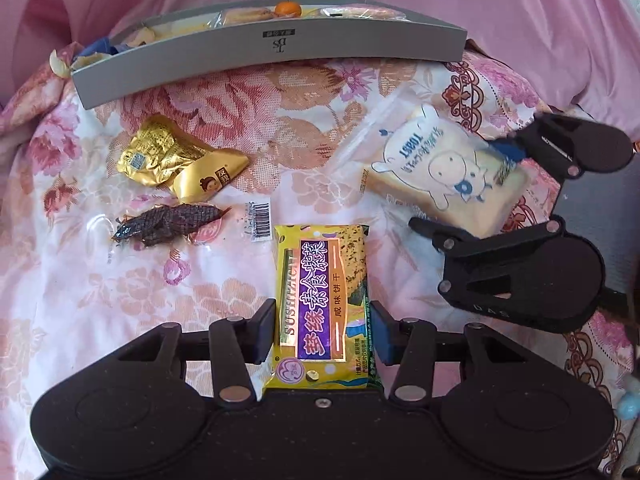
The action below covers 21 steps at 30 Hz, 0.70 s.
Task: Organize snacks
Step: 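Grasp the yellow-green biscuit bar with the left tool while the right tool grasps the TOAST bag, then carry the biscuit bar and TOAST bag toward the grey tray with both tools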
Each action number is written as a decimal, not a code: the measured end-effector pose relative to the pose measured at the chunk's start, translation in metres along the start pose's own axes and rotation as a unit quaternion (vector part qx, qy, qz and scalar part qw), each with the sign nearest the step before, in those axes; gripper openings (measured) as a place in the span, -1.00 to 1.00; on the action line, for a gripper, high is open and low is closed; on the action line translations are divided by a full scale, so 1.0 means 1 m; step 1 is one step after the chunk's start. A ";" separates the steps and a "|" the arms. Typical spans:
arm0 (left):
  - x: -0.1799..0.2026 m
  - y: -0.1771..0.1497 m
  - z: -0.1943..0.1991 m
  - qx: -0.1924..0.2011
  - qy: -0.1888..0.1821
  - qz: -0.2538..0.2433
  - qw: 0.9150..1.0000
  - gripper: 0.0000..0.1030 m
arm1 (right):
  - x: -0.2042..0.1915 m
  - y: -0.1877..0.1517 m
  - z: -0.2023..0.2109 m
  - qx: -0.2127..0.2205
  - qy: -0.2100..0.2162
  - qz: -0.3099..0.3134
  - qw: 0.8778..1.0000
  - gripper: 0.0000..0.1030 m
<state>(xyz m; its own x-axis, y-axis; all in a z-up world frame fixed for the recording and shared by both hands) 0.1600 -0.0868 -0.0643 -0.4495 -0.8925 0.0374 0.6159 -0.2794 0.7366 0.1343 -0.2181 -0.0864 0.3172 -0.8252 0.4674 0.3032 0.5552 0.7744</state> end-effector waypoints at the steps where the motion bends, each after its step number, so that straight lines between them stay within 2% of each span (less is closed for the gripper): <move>1: 0.001 0.000 0.001 0.002 0.003 -0.002 1.000 -0.03 | -0.002 0.000 0.001 0.005 -0.007 0.015 1.000 0.43; 6: 0.008 0.001 0.011 0.033 0.027 -0.023 0.999 -0.03 | -0.006 0.002 0.008 0.034 -0.033 0.065 0.997 0.42; 10: 0.002 0.004 0.018 0.061 0.033 -0.003 0.998 -0.03 | -0.006 0.005 0.012 0.056 -0.045 0.080 0.994 0.42; 21: -0.018 0.042 0.042 0.145 0.055 0.063 0.986 -0.03 | 0.021 0.023 0.033 0.134 -0.088 0.027 0.987 0.42</move>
<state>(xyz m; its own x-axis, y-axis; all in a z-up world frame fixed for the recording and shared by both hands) 0.1666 -0.0678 -0.0061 -0.2988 -0.9510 0.0801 0.4445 -0.0644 0.8935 0.1182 -0.2259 -0.0451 0.1586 -0.8129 0.5603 0.0347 0.5718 0.8197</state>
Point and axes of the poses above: each gripper's, at about its wrist camera, not at the fingertips, and z roughly against the way its jaws point, x to its right, y to its top, the point moved 1 cm from there along -z, roughly the way its jaws point, and after that the axes turned 12 degrees about x, right-handed, at the moved point
